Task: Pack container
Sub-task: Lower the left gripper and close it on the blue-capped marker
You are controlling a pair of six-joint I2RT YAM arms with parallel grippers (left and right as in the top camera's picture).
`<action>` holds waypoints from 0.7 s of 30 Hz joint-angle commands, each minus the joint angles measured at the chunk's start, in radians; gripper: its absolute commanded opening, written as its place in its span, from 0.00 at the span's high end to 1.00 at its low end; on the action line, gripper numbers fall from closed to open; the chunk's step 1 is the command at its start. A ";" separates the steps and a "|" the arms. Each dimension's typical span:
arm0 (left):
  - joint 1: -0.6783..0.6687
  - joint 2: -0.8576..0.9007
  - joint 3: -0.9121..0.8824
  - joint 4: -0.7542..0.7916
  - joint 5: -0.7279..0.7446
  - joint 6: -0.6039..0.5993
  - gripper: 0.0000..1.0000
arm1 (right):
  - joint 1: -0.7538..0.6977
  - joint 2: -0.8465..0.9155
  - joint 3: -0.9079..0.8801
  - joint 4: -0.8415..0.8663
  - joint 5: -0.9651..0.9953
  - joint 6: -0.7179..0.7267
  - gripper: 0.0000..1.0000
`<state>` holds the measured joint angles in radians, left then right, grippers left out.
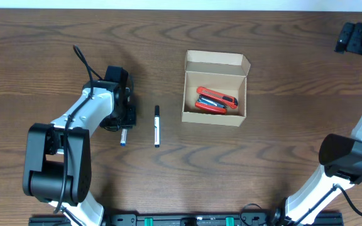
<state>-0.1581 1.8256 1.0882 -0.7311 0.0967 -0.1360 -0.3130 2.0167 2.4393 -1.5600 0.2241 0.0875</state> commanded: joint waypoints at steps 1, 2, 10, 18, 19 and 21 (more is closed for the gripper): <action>0.001 0.006 -0.001 -0.010 -0.027 -0.005 0.69 | -0.007 -0.008 0.014 -0.003 0.004 0.012 0.01; 0.001 0.006 -0.001 -0.013 -0.027 -0.001 0.69 | -0.007 -0.008 0.014 -0.003 0.004 0.013 0.01; 0.001 0.006 -0.001 -0.018 -0.029 0.001 0.94 | -0.007 -0.008 0.014 -0.003 0.004 0.012 0.01; 0.001 0.006 -0.001 -0.016 -0.029 0.002 0.94 | -0.007 -0.008 0.014 -0.003 0.004 0.012 0.01; 0.001 0.006 0.000 -0.014 -0.029 0.003 0.94 | -0.007 -0.008 0.014 -0.003 0.004 0.013 0.01; 0.001 0.006 0.003 -0.012 -0.029 0.018 0.94 | -0.007 -0.008 0.014 -0.003 0.004 0.013 0.01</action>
<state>-0.1581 1.8202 1.0893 -0.7460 0.0895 -0.1310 -0.3130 2.0167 2.4393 -1.5597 0.2241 0.0875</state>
